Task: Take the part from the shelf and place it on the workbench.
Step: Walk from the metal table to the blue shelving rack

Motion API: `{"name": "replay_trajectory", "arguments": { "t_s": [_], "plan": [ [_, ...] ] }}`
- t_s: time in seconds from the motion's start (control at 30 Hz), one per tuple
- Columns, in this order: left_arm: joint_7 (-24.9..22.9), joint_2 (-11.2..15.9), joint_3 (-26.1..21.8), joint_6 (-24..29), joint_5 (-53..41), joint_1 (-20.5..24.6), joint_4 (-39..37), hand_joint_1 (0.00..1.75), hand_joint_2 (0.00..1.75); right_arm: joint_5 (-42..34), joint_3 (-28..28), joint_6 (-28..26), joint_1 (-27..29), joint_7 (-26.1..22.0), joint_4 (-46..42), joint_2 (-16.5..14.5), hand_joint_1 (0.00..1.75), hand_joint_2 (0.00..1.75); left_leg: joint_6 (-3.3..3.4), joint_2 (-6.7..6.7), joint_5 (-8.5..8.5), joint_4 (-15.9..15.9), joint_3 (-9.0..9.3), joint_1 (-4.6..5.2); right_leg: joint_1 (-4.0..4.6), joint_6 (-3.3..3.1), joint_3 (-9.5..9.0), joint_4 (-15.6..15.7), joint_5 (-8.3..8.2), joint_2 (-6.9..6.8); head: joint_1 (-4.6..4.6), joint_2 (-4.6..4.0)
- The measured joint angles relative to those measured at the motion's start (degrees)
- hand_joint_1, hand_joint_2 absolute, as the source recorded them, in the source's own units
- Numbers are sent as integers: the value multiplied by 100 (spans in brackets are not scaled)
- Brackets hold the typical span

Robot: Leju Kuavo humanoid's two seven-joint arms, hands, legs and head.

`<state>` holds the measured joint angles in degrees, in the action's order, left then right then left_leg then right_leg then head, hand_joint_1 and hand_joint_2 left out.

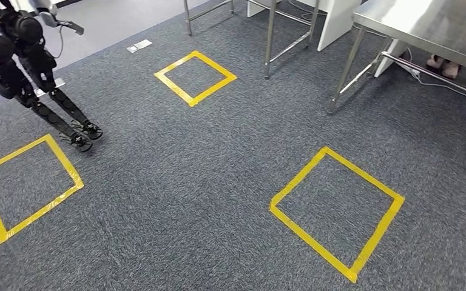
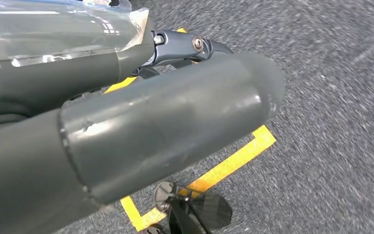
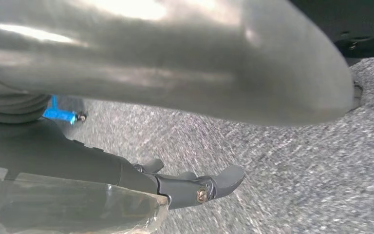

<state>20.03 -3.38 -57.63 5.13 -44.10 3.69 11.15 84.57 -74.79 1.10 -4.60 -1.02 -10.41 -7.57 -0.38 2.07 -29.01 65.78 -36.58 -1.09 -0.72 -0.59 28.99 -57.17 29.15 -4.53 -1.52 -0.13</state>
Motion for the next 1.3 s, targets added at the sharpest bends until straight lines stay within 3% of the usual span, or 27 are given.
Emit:
{"name": "replay_trajectory", "arguments": {
  "t_s": [0.07,0.1,0.17,0.23,0.3,0.37,0.4,0.43,0.5,0.53,0.6,0.67,0.7,0.77,0.83,0.87,0.9,0.93,0.97,1.03,1.1,1.2,1.27,1.3],
  "plan": [
    [-33,-5,-5,8,-10,37,0,0,0,17,0,-4,-21,19,-1,4,0,0,46,222,176,-586,319,30,43,55,-16,-5,35,-102,13,0],
    [-43,-10,-5,9,-19,52,0,0,0,25,0,-5,-31,34,-2,7,0,0,75,257,188,-699,369,54,63,86,-30,-1,48,-160,22,0],
    [-44,-16,-5,5,-31,58,0,0,0,31,1,-5,-60,67,-2,8,0,0,149,116,213,-744,357,79,77,148,-57,13,63,-264,39,0],
    [-36,-20,-7,-5,-31,58,1,0,0,40,2,-5,-84,90,-2,10,0,0,240,-16,272,-811,372,69,63,183,9,-164,182,-81,48,0],
    [-27,-21,-8,-14,-30,82,2,0,0,45,2,-5,-81,98,-2,14,0,0,305,-152,316,-847,370,61,31,151,286,-767,484,262,64,0],
    [-26,-18,-9,-15,-29,99,2,0,0,45,2,-5,-64,105,-2,13,0,0,325,-320,328,-844,351,68,17,139,637,-1467,739,399,70,0],
    [-25,-18,-9,-15,-28,98,2,0,0,46,2,-5,-57,108,-2,13,0,0,325,-408,330,-840,347,72,15,168,717,-1601,748,418,69,0],
    [-25,-19,-10,-17,-27,94,2,0,0,48,2,-4,-54,109,-2,13,0,0,323,-494,332,-835,347,74,13,215,691,-1514,662,431,71,0],
    [-21,-24,-10,-21,-25,90,2,0,0,58,4,-4,-59,106,-2,15,0,0,306,-652,333,-813,347,72,-13,311,375,-783,313,556,73,0],
    [-19,-27,-11,-23,-25,90,2,0,0,65,6,-2,-63,104,-2,16,0,0,284,-719,329,-796,342,82,-18,325,223,-423,165,657,75,0],
    [-15,-29,-11,-22,-25,91,2,0,0,75,15,1,-76,101,-2,19,0,0,227,-821,326,-773,318,96,-10,271,81,-59,26,781,67,0],
    [-15,-27,-15,-17,-25,84,2,0,0,78,29,7,-94,101,-2,24,0,0,165,-908,344,-776,287,90,3,178,63,-44,-2,698,56,0],
    [-16,-29,-18,-15,-24,77,2,0,0,78,37,15,-103,102,-2,27,0,0,141,-891,333,-753,265,82,-9,142,48,-34,-18,647,55,0],
    [-23,-35,-31,-13,-23,71,1,0,0,78,46,39,-105,102,-2,35,0,0,95,-653,137,-459,121,79,-35,55,34,-12,-43,528,29,0],
    [-37,-44,-45,-9,-13,84,0,0,0,85,51,68,-95,105,-2,52,0,0,49,-355,-249,245,-212,72,-5,-4,36,-11,-35,386,6,0],
    [-44,-50,-54,-4,-2,89,0,0,0,92,55,79,-89,109,-3,64,0,0,29,-290,-395,605,-389,59,10,-18,39,-12,-28,307,5,0],
    [-52,-60,-66,7,10,87,0,0,0,105,63,88,-87,114,-3,79,0,0,16,-253,-449,829,-501,45,21,-25,41,-13,-21,229,7,0],
    [-56,-70,-79,19,21,81,0,0,0,118,73,93,-91,119,-4,92,0,0,10,-227,-391,836,-502,34,27,-31,42,-13,-15,156,5,0],
    [-55,-77,-91,32,27,76,0,0,0,131,83,96,-98,121,-4,105,0,0,12,-188,-244,619,-386,27,30,-33,36,-14,-7,88,5,0],
    [-40,-85,-103,45,30,79,0,0,0,148,98,101,-115,125,-4,124,0,0,39,27,85,-163,46,41,50,-18,11,-16,19,-28,3,0],
    [-20,-93,-104,46,28,95,0,0,0,152,113,102,-128,129,-6,139,0,0,90,179,207,-648,308,80,87,32,-8,-18,56,-127,14,0],
    [-8,-102,-107,43,21,99,0,0,0,148,140,102,-156,140,-6,154,0,0,186,25,229,-748,329,113,97,122,-49,-14,97,-247,25,0],
    [-8,-107,-108,42,19,99,0,0,0,145,154,102,-165,146,-6,160,0,0,269,-96,288,-820,358,88,79,143,47,-248,238,-7,34,0],
    [-8,-110,-108,41,19,103,0,0,0,142,158,102,-161,146,-6,163,0,0,300,-157,312,-843,369,69,64,129,195,-552,389,177,45,0]
  ]
}}
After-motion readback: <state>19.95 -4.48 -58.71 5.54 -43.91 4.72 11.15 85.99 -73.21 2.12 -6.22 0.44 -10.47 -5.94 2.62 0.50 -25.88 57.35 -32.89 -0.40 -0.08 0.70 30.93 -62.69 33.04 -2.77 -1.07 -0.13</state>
